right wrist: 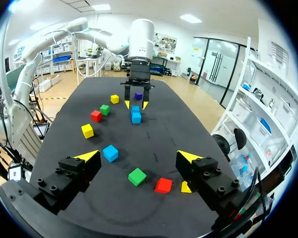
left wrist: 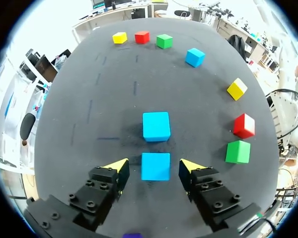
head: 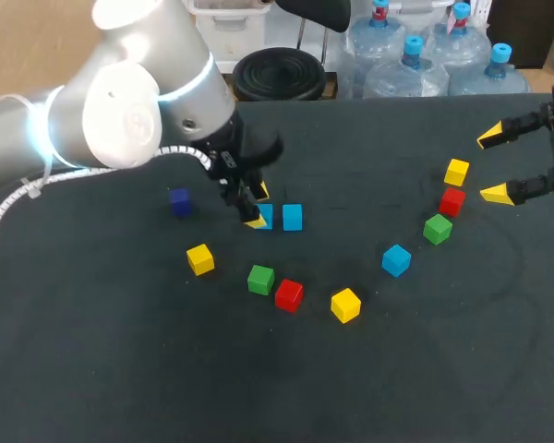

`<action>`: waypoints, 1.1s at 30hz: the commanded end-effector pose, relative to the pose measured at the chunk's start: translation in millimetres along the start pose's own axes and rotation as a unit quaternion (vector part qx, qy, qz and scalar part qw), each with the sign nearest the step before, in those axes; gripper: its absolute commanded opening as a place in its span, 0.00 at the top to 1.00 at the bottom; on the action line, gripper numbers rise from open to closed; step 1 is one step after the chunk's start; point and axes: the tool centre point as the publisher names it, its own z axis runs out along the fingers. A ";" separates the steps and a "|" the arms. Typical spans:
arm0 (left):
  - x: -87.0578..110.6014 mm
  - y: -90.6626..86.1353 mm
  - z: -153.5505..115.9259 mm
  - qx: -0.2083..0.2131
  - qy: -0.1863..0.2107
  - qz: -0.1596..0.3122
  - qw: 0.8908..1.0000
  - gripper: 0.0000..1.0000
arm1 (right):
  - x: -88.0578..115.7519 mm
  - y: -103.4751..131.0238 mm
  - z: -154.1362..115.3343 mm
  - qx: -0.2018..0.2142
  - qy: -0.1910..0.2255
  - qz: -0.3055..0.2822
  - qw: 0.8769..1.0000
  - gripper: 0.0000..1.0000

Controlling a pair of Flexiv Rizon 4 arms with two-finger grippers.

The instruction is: Place the blue cubes, place green cubes on the blue cubes, place the yellow cubes on the green cubes, then place the red cubes on the yellow cubes, and place purple cube on the red cubes.

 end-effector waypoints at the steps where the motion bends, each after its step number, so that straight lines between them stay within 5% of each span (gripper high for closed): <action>1: -0.3 -0.1 2.0 0.002 0.000 -0.001 1.000 0.36 | 0.4 -0.6 0.9 0.000 -0.001 -0.001 1.000 0.00; 33: 1.5 -14.4 2.6 0.007 0.004 -0.014 1.000 0.37 | 0.4 -0.6 0.9 0.000 -0.001 -0.001 1.000 0.00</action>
